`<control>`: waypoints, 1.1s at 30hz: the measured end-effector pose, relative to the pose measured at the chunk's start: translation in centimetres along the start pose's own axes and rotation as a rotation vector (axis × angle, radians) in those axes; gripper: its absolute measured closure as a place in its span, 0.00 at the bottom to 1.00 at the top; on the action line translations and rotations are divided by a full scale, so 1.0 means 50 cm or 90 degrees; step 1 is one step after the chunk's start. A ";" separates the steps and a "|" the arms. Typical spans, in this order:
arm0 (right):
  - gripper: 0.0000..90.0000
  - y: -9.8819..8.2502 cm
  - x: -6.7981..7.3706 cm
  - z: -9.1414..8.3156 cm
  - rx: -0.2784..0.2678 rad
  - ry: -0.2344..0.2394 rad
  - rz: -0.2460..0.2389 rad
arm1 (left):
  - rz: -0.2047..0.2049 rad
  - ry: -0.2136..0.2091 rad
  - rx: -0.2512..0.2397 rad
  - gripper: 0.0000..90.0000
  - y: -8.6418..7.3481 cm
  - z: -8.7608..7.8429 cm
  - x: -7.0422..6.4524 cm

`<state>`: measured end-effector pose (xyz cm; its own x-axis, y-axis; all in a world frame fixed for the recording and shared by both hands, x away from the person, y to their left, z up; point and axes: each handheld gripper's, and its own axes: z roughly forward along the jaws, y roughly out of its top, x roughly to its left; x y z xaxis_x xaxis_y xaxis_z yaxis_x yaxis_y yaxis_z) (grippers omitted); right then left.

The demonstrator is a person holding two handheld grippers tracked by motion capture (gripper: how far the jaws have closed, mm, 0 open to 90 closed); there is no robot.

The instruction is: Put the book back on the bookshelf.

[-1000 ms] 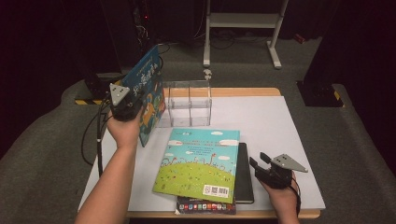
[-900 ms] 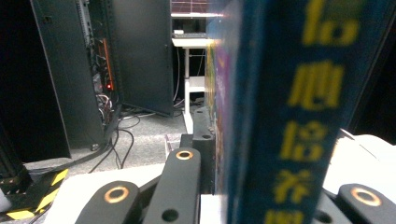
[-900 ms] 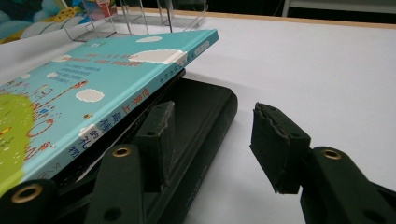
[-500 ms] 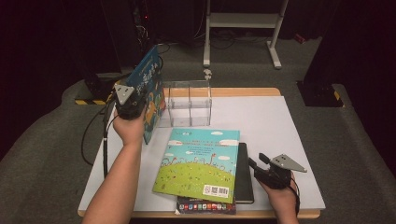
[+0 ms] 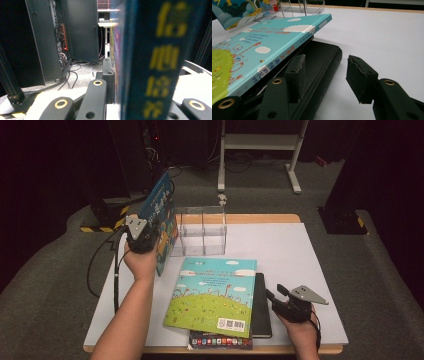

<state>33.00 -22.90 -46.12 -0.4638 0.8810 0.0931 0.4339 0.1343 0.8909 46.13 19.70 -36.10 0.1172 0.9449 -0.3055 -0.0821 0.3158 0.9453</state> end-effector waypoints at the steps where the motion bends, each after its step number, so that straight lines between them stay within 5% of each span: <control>1: 0.54 0.000 0.000 0.000 0.000 0.000 0.000 | -0.001 -0.001 -0.001 0.91 -0.001 -0.001 0.000; 15: 0.55 -0.001 0.003 0.003 0.003 0.003 0.000 | 0.067 -0.008 0.025 0.86 -0.003 -0.014 0.001; 33: 0.55 -0.004 0.004 0.008 0.008 0.006 -0.001 | 0.064 0.023 0.016 0.87 -0.005 0.009 0.003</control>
<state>33.12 -22.57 -46.45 -0.4719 0.8764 0.0961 0.4434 0.1417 0.8851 46.62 19.74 -36.33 0.0746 0.9744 -0.2122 -0.0661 0.2172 0.9739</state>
